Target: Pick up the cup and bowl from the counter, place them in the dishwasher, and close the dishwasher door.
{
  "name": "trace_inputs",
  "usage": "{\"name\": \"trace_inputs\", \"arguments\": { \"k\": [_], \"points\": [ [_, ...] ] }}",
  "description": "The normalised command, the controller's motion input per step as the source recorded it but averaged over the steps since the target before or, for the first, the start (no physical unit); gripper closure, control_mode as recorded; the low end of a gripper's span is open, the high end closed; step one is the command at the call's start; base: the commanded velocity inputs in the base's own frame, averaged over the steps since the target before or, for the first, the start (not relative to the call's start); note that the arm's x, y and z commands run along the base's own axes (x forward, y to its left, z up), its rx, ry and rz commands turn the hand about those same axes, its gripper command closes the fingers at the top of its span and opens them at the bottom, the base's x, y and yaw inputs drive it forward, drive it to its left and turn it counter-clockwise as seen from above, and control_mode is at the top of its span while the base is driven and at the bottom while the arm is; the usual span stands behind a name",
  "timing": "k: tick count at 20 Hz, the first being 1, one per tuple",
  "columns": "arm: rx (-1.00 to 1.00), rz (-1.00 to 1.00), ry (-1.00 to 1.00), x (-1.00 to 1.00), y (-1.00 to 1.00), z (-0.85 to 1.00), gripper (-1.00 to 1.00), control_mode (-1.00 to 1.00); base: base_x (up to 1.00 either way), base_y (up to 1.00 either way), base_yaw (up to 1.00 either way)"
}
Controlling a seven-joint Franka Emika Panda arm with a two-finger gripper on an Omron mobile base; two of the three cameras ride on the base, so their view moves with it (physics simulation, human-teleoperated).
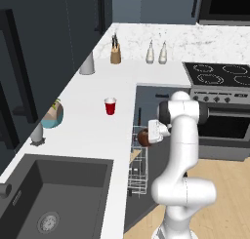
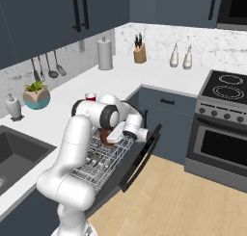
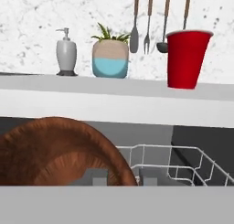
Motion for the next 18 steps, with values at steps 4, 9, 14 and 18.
{"name": "trace_inputs", "arguments": {
  "k": [4,9,14,18],
  "points": [
    [0.00,0.00,-0.16,0.00,0.19,0.00,1.00,-1.00,0.00,0.00,0.00],
    [0.00,0.01,-0.14,0.02,0.19,-0.02,1.00,-1.00,0.00,0.00,0.00],
    [0.00,0.02,-0.09,0.00,0.01,-0.08,1.00,-1.00,0.00,0.00,0.00],
    [-0.02,0.01,-0.02,0.02,0.00,-0.09,1.00,-1.00,0.00,0.00,0.00]
  ]
}}
